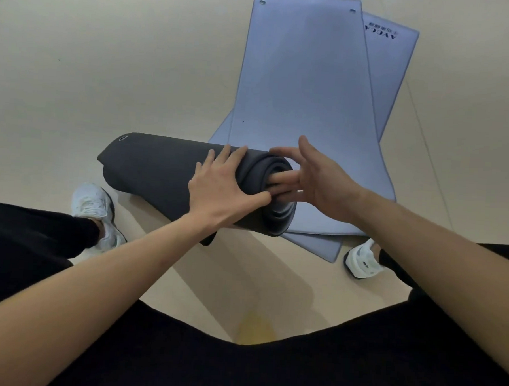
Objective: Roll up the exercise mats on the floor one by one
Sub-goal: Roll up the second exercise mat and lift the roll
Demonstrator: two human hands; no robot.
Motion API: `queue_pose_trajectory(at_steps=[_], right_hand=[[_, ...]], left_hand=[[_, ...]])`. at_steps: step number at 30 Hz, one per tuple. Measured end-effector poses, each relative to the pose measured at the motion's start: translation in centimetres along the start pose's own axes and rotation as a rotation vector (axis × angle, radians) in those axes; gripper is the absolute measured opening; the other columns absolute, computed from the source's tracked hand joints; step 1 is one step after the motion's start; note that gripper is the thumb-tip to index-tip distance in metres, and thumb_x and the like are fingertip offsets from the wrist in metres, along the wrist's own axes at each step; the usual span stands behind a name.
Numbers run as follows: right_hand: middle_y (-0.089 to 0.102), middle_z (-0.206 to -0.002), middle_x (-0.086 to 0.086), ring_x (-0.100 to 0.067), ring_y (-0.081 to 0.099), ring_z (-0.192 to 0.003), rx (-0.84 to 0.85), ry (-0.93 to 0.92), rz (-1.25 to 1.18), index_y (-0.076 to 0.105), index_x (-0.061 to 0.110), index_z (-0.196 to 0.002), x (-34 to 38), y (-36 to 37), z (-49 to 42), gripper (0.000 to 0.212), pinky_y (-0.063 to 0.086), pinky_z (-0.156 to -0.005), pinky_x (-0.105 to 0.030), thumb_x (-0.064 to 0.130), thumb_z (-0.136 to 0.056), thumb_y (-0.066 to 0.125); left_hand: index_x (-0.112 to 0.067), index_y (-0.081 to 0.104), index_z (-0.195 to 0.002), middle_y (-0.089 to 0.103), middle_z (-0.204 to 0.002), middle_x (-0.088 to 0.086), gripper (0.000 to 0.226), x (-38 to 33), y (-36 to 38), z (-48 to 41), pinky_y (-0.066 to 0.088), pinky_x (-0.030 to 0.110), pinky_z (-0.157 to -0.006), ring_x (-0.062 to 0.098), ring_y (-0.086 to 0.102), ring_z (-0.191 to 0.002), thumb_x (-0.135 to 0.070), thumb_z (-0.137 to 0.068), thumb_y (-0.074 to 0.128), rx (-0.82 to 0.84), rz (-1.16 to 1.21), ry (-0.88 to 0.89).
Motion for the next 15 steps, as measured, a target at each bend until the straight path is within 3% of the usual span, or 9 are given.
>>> queue_pose_trajectory(at_steps=[3, 6, 8, 10, 12, 15], right_hand=[[0.077, -0.116, -0.011, -0.033, 0.073, -0.106, -0.037, -0.030, 0.059, 0.055, 0.025, -0.141, 0.1, -1.1, -0.7, 0.050, 0.055, -0.099, -0.048, 0.057, -0.106, 0.038], [0.075, -0.113, -0.006, -0.028, 0.073, -0.098, -0.153, -0.105, 0.310, 0.059, 0.025, -0.136, -0.4, -2.5, -1.7, 0.038, 0.056, -0.087, -0.038, 0.043, -0.102, 0.060], [0.068, -0.120, -0.002, -0.018, 0.070, -0.094, -0.196, -0.111, 0.445, 0.056, 0.029, -0.141, -1.6, -2.7, -2.8, 0.051, 0.054, -0.082, -0.032, 0.043, -0.094, 0.072], [0.057, -0.137, -0.002, -0.017, 0.067, -0.109, -0.166, -0.067, 0.513, 0.043, 0.034, -0.152, -3.7, -1.7, -4.2, 0.075, 0.056, -0.093, -0.037, 0.048, -0.088, 0.078], [0.044, -0.154, -0.004, -0.022, 0.054, -0.134, -0.112, -0.019, 0.554, 0.027, 0.036, -0.160, -5.7, -0.2, -6.2, 0.094, 0.047, -0.111, -0.043, 0.051, -0.084, 0.080], [0.037, -0.163, 0.001, -0.019, 0.037, -0.148, -0.045, -0.029, 0.584, 0.019, 0.037, -0.163, -6.6, 2.8, -9.6, 0.104, 0.037, -0.119, -0.043, 0.050, -0.082, 0.083]], left_hand=[[-0.043, 0.049, -0.146, 0.052, -0.150, -0.017, 0.085, 1.3, -1.4, -0.3, 0.042, 0.056, -0.113, 0.021, 0.046, -0.143, -0.065, -0.065, 0.069, -0.050, 0.037, -0.003], [-0.042, 0.057, -0.138, 0.062, -0.134, -0.020, 0.078, 3.1, -2.5, -0.6, 0.049, 0.046, -0.105, 0.014, 0.058, -0.125, -0.065, -0.064, 0.065, -0.074, 0.073, -0.014], [-0.038, 0.063, -0.135, 0.066, -0.130, -0.017, 0.076, 4.4, -3.0, -0.9, 0.051, 0.044, -0.105, 0.013, 0.062, -0.119, -0.063, -0.063, 0.063, -0.095, 0.102, -0.025], [-0.037, 0.067, -0.132, 0.068, -0.132, -0.015, 0.074, 5.6, -3.4, -1.1, 0.049, 0.043, -0.110, 0.013, 0.063, -0.123, -0.060, -0.062, 0.064, -0.123, 0.119, -0.041], [-0.036, 0.070, -0.130, 0.067, -0.138, -0.013, 0.072, 6.7, -3.8, -1.3, 0.044, 0.043, -0.115, 0.013, 0.059, -0.132, -0.057, -0.062, 0.065, -0.151, 0.130, -0.056], [-0.034, 0.071, -0.130, 0.066, -0.140, -0.012, 0.070, 8.1, -4.6, -1.6, 0.040, 0.044, -0.119, 0.011, 0.053, -0.139, -0.052, -0.063, 0.066, -0.190, 0.162, -0.073]])
Point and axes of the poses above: each hand's wrist, its own z-axis away from the middle knuckle, its own y-axis out of the palm, x = y × z, the point moved 7 cm from there along -z, towards the middle knuckle
